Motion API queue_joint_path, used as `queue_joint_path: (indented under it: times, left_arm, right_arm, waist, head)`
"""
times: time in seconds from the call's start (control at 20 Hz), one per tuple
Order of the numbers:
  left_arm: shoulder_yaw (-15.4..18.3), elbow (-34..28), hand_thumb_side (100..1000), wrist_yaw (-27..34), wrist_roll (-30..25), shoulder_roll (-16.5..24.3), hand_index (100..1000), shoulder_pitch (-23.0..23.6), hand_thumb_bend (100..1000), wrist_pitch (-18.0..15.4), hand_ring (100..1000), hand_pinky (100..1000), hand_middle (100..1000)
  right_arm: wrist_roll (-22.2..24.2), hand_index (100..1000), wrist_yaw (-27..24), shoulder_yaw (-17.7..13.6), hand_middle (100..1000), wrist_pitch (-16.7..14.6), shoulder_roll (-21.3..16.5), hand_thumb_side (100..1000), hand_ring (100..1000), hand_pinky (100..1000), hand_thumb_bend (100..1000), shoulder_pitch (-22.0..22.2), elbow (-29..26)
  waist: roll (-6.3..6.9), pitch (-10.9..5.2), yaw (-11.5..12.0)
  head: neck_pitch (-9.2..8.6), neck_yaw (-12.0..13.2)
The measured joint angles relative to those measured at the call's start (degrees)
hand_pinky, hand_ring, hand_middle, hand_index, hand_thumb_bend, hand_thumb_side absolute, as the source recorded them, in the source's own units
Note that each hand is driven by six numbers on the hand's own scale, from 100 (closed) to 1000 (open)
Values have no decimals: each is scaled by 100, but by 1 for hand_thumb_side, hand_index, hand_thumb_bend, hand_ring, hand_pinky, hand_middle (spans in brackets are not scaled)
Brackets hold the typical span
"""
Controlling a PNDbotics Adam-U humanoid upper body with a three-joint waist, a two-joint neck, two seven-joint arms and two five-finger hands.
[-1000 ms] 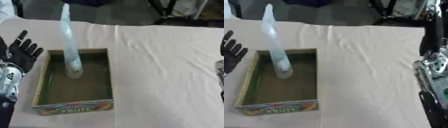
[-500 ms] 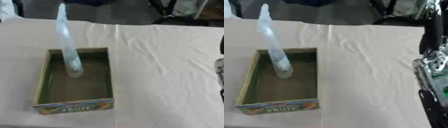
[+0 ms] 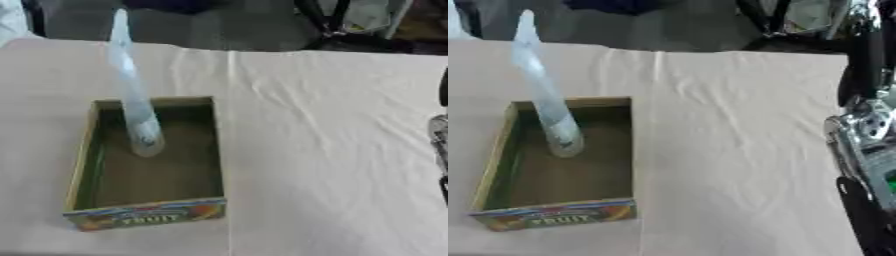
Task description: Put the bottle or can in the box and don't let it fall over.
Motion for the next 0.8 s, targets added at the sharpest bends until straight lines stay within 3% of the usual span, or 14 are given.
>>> queue_joint_path:
  times: [0.35, 0.45, 0.5, 0.8]
  left_arm:
    - [131, 63, 711, -109, -89, 10, 900, 300, 608, 24, 1000, 1000, 899]
    - [162, 100, 712, -107, -112, 10, 893, 368, 555, 34, 1000, 1000, 889]
    - [178, 116, 712, -105, -122, 10, 892, 405, 594, 34, 999, 999, 883]
    - [256, 281, 721, -97, -200, 9, 874, 595, 593, 34, 932, 969, 836]
  right_arm:
    - [-17, 871, 6, -2, 971, -9, 0, 550, 963, 1000, 155, 17, -10]
    - [-24, 871, 7, -3, 970, -8, 0, 555, 962, 1000, 151, 27, -10]
    - [-27, 871, 8, -3, 971, -6, 0, 552, 963, 1000, 152, 28, -10]
    - [-40, 871, 34, -4, 971, 6, 0, 546, 963, 1000, 157, 41, -11]
  waist:
    - [0, 0, -3]
    - [0, 0, -5]
    - [0, 0, -6]
    - [0, 0, -11]
  head:
    - [-2, 1]
    - [-2, 1]
    - [-2, 1]
    - [-2, 6]
